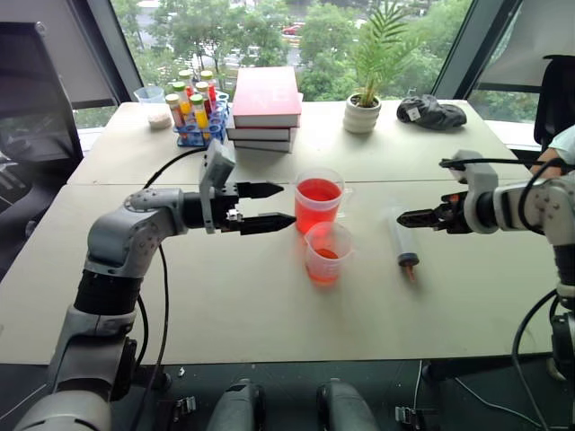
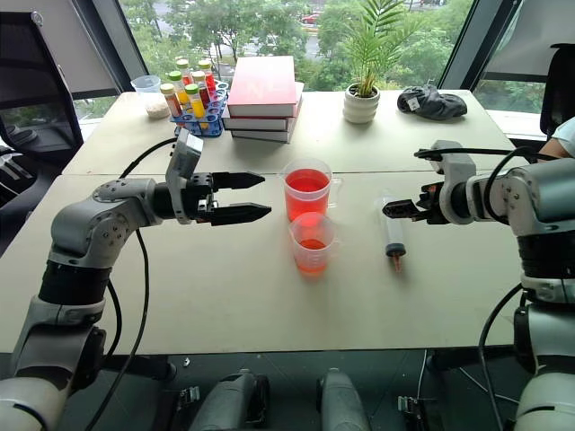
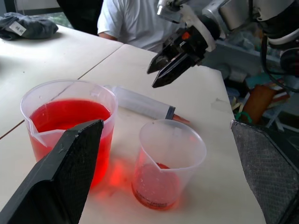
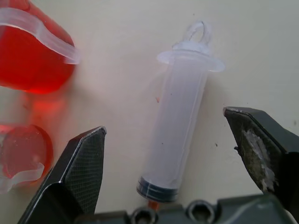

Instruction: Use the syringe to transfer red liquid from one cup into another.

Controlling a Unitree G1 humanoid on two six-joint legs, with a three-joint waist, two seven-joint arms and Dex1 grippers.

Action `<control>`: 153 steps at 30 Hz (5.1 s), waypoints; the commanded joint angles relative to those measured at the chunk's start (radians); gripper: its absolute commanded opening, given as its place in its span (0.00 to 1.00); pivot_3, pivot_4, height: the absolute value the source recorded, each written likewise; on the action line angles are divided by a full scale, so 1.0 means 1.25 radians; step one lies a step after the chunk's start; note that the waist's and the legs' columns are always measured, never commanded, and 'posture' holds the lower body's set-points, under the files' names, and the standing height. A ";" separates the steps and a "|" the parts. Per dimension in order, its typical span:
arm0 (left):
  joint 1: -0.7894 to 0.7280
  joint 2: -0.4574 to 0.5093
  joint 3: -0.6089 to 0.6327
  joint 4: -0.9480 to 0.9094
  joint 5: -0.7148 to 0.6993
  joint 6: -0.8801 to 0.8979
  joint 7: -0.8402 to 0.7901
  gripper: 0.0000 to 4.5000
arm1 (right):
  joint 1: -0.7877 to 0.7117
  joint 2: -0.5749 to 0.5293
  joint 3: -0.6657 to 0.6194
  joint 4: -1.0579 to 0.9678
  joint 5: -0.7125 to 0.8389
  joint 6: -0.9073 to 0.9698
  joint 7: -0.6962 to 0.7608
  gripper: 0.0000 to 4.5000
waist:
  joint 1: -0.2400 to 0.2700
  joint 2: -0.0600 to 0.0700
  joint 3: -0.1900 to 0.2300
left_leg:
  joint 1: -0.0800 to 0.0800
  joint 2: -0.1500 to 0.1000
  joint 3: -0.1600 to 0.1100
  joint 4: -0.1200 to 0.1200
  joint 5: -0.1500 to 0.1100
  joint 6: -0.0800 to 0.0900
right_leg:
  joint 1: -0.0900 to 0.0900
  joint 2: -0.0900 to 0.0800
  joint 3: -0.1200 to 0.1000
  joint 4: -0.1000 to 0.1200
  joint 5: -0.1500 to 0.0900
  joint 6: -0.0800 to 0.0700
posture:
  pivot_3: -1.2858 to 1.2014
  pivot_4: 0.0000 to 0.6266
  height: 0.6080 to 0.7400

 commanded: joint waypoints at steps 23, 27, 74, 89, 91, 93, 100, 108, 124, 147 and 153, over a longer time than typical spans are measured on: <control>0.043 0.031 0.044 -0.093 -0.028 0.012 0.062 1.00 | -0.201 0.186 0.169 0.405 -0.340 -0.207 0.202 0.30 | -0.005 0.000 0.000 | 0.001 0.000 0.000 0.000 0.000 0.000 | 0.000 0.002 0.000 0.002 0.000 0.000 | 0.52 0.24 1.00; 0.022 0.045 0.054 -0.076 -0.035 0.018 0.053 1.00 | -0.181 0.143 0.072 0.264 -0.322 -0.163 0.170 0.30 | 0.001 0.001 0.000 | 0.000 0.000 0.000 -0.001 0.000 0.000 | -0.001 0.001 0.000 0.002 0.000 0.000 | 0.52 0.24 1.00; -0.494 -0.216 0.021 0.643 0.230 -0.355 -0.002 1.00 | 0.221 0.617 -0.139 -0.019 -0.244 -1.188 0.038 0.30 | -0.003 0.001 0.001 | 0.001 0.000 0.000 0.000 0.000 -0.001 | 0.000 0.004 0.000 0.003 0.000 0.001 | 0.52 0.24 1.00; -0.508 -0.233 0.029 0.664 0.243 -0.366 -0.013 0.01 | 0.226 0.602 -0.124 -0.042 -0.238 -1.161 0.035 0.30 | -0.003 0.001 0.001 | 0.001 0.000 0.000 0.000 0.000 -0.001 | 0.000 0.004 0.000 0.003 0.000 0.001 | 0.52 0.24 1.00; -0.526 -0.229 0.040 0.672 0.243 -0.377 0.003 0.01 | 0.223 0.598 -0.122 -0.037 -0.236 -1.150 0.041 0.30 | -0.003 0.001 0.001 | 0.001 0.000 0.000 0.000 0.000 -0.001 | 0.000 0.004 0.000 0.003 0.000 0.001 | 0.52 0.24 1.00; -0.538 -0.227 0.047 0.678 0.242 -0.382 0.010 0.01 | 0.222 0.596 -0.121 -0.035 -0.234 -1.144 0.045 0.30 | -0.003 0.001 0.001 | 0.000 0.000 0.000 0.000 0.000 -0.001 | 0.000 0.004 0.000 0.003 0.000 0.001 | 0.52 0.24 1.00; -0.582 -0.209 0.071 0.702 0.241 -0.406 0.032 0.01 | 0.227 0.606 -0.101 -0.020 -0.226 -1.125 0.063 0.30 | -0.003 0.001 0.001 | 0.001 0.000 0.000 0.000 0.000 -0.001 | 0.000 0.004 0.000 0.003 0.000 0.001 | 0.52 0.24 1.00; -0.618 -0.187 0.088 0.726 0.247 -0.431 0.052 0.01 | 0.231 0.617 -0.093 -0.009 -0.224 -1.127 0.069 0.30 | -0.003 0.001 0.001 | 0.001 0.000 0.000 0.000 0.000 -0.001 | 0.000 0.004 0.000 0.003 0.000 0.001 | 0.52 0.24 1.00; -0.652 -0.168 0.097 0.751 0.249 -0.461 0.060 0.01 | 0.226 0.620 -0.095 -0.002 -0.223 -1.130 0.073 0.30 | -0.003 0.001 0.001 | 0.000 0.000 0.000 0.000 0.000 -0.001 | 0.000 0.004 0.000 0.003 0.000 0.001 | 0.52 0.24 1.00; -0.580 -0.171 0.106 0.655 0.233 -0.395 0.023 0.99 | 0.180 0.598 -0.124 -0.040 -0.207 -1.121 0.046 0.30 | -0.002 0.001 0.001 | 0.000 0.000 0.000 0.000 0.000 -0.001 | 0.000 0.004 0.000 0.003 0.000 0.001 | 0.52 0.24 1.00; -0.521 -0.146 0.106 0.575 0.220 -0.341 0.003 0.99 | 0.155 0.580 -0.144 -0.046 -0.201 -1.123 0.032 0.30 | -0.004 0.001 0.001 | 0.000 0.000 0.000 0.000 0.000 -0.001 | 0.000 0.005 0.000 0.003 0.000 0.001 | 0.52 0.24 1.00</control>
